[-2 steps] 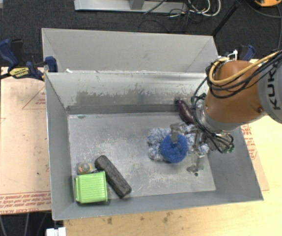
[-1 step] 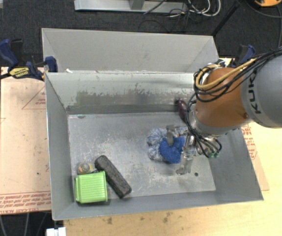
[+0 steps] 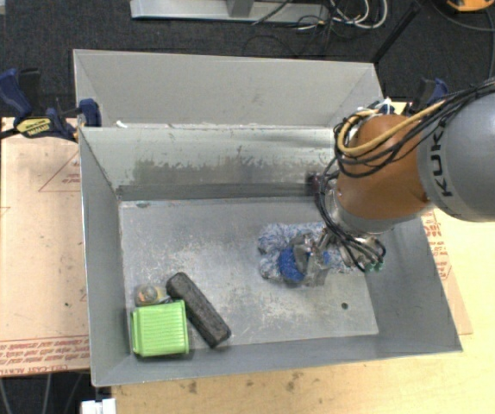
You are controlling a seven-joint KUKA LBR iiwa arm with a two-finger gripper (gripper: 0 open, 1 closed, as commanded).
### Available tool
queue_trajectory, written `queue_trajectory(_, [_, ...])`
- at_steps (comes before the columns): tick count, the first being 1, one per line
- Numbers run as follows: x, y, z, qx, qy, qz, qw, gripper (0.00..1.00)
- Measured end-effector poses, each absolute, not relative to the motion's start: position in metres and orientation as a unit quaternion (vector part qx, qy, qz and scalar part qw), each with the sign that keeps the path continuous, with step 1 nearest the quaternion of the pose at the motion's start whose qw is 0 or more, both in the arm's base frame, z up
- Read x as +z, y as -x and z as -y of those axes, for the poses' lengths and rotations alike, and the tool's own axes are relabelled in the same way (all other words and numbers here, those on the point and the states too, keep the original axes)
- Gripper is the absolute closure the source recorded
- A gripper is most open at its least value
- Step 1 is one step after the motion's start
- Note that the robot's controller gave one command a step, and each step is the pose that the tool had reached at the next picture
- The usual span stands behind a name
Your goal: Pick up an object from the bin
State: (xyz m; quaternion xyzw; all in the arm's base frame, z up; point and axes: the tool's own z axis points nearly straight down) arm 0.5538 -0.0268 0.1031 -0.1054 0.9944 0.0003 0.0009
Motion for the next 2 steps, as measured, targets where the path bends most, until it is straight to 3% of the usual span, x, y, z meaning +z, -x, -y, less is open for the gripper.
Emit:
queue_trajectory(1, [0.105,-0.554,0.026,0.0,0.111,-0.994,0.001,1.0])
queue_trajectory(2, [0.079,-0.557,0.022,0.0,0.288,-0.958,0.0,0.0])
